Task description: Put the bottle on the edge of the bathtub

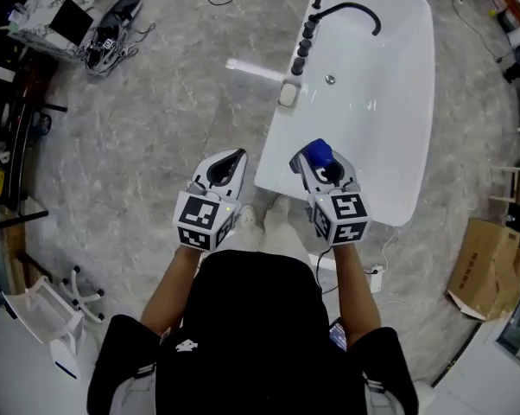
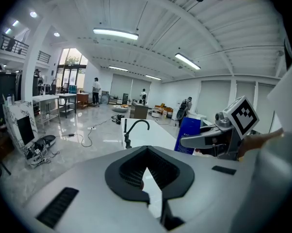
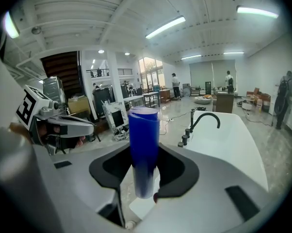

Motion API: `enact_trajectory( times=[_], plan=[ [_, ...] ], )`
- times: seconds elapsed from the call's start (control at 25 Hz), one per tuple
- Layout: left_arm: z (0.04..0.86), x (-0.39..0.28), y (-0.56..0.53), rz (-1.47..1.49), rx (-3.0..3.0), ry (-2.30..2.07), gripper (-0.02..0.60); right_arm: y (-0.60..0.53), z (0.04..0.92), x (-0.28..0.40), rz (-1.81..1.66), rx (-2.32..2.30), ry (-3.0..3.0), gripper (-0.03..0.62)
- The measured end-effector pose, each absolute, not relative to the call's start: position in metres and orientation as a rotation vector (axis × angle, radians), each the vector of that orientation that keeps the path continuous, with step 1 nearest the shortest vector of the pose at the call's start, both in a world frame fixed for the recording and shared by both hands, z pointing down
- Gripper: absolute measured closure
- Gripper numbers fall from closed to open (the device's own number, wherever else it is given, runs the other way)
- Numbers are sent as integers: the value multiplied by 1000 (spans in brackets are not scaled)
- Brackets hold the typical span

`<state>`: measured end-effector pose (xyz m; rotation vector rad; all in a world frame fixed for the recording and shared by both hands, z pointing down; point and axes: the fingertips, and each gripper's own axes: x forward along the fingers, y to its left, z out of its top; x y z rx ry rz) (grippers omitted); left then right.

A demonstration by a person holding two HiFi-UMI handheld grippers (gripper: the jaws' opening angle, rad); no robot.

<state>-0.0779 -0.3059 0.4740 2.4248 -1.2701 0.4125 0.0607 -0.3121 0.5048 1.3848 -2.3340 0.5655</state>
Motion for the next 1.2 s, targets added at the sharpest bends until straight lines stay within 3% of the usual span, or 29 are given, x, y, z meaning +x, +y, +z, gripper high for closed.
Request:
enact_trajectory(
  times=[1.2],
  plan=[
    [667,-89,-336,547,2077,-1327,572,-404,740,30,649,991,-2218,430]
  ],
)
